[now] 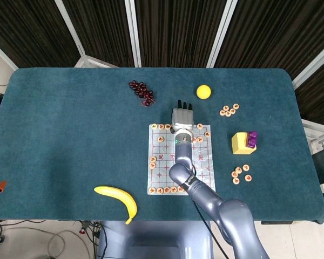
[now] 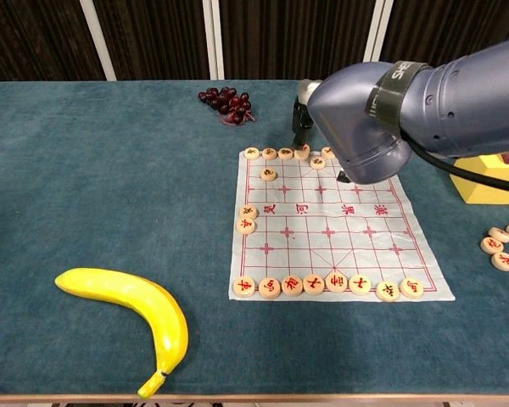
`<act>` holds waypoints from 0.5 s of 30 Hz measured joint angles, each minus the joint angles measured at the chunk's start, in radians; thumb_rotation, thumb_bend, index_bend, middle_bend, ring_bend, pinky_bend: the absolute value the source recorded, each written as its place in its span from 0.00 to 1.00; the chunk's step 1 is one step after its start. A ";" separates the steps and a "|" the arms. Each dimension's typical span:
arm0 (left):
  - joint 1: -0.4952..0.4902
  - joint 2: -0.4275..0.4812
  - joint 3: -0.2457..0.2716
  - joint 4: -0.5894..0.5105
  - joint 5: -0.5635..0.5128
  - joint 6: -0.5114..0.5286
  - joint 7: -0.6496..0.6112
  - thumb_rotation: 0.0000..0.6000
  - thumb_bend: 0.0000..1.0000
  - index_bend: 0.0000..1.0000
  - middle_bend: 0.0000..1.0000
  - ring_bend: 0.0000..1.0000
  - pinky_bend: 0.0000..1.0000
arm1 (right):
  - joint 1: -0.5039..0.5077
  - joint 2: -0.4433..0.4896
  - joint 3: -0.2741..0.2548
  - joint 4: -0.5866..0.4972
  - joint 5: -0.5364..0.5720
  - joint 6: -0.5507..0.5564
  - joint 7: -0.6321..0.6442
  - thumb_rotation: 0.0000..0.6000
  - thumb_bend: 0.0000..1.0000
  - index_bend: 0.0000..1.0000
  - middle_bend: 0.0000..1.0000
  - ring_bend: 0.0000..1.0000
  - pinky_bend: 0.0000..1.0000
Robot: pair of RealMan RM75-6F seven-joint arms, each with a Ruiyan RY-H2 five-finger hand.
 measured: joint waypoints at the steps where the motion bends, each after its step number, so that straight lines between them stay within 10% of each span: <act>1: -0.001 -0.001 -0.001 0.001 -0.002 -0.001 0.000 1.00 0.03 0.02 0.00 0.00 0.07 | -0.005 0.009 -0.003 -0.023 -0.008 0.008 0.006 1.00 0.37 0.30 0.00 0.00 0.04; 8: -0.001 -0.005 0.001 0.000 0.005 0.005 0.007 1.00 0.03 0.02 0.00 0.00 0.07 | -0.093 0.133 -0.031 -0.351 -0.080 0.122 0.042 1.00 0.37 0.19 0.00 0.00 0.04; 15: 0.004 -0.006 0.017 -0.017 0.032 0.015 0.015 1.00 0.03 0.02 0.00 0.00 0.07 | -0.306 0.389 -0.091 -0.936 -0.187 0.281 0.081 1.00 0.37 0.19 0.00 0.00 0.04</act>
